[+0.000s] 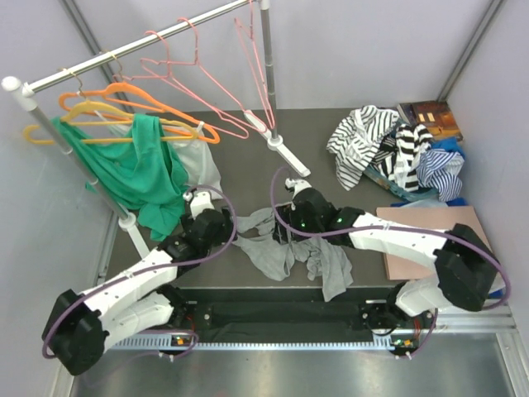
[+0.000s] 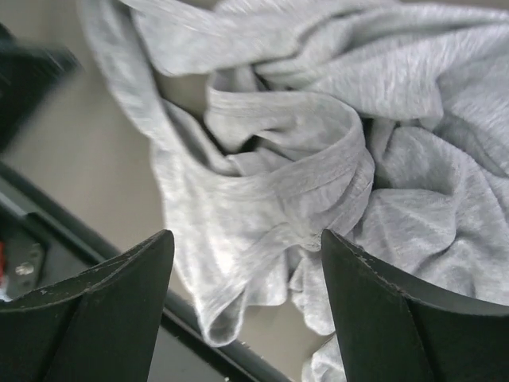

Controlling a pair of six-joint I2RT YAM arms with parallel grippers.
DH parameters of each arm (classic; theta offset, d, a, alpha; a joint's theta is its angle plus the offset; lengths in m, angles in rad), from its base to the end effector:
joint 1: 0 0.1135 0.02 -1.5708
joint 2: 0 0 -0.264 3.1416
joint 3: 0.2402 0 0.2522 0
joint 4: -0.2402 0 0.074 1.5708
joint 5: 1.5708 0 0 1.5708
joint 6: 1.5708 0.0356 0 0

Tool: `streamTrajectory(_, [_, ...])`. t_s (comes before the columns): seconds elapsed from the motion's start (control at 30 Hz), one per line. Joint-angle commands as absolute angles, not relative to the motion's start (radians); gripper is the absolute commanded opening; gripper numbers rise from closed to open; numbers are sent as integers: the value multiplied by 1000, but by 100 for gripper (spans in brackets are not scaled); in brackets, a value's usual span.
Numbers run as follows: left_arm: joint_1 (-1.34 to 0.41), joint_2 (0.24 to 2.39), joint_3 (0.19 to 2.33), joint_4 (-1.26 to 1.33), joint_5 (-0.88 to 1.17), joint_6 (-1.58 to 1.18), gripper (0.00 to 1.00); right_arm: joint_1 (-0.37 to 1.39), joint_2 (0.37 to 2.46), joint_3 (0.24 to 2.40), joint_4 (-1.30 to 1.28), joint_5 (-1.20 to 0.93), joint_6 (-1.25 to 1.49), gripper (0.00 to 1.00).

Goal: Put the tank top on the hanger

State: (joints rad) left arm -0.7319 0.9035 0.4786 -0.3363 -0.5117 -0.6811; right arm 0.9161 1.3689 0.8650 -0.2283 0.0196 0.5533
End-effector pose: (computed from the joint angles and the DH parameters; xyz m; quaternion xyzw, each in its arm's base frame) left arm 0.1460 -0.1077 0.2021 -0.0770 0.8915 -0.0704 0.4408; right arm 0.1784 0.2312 0.2331 -0.1608 0.8991 0.2663 0.3081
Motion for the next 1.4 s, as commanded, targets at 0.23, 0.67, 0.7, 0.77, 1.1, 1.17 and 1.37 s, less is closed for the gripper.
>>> streamTrajectory(0.23, [-532,1078,497,-78,-361,-554,92,922,1486,896,-215,117,580,74])
streamTrajectory(0.67, [-462,1244,492,31,-322,-523,73,904,1511,925,-221,190,560,53])
streamTrajectory(0.7, [-460,1265,489,40,-322,-525,64,899,1522,930,-224,190,555,46])
streamTrajectory(0.77, [-459,1270,479,60,-324,-543,50,897,1528,945,-227,198,552,26])
streamTrajectory(1.1, [-462,1040,564,31,-285,-531,0,897,1316,1084,-475,302,488,0])
streamTrajectory(1.17, [-462,952,632,5,-278,-520,0,896,1223,1143,-561,368,460,0])
streamTrajectory(1.37, [-488,854,814,5,-196,-505,0,894,1098,1428,-759,535,376,0])
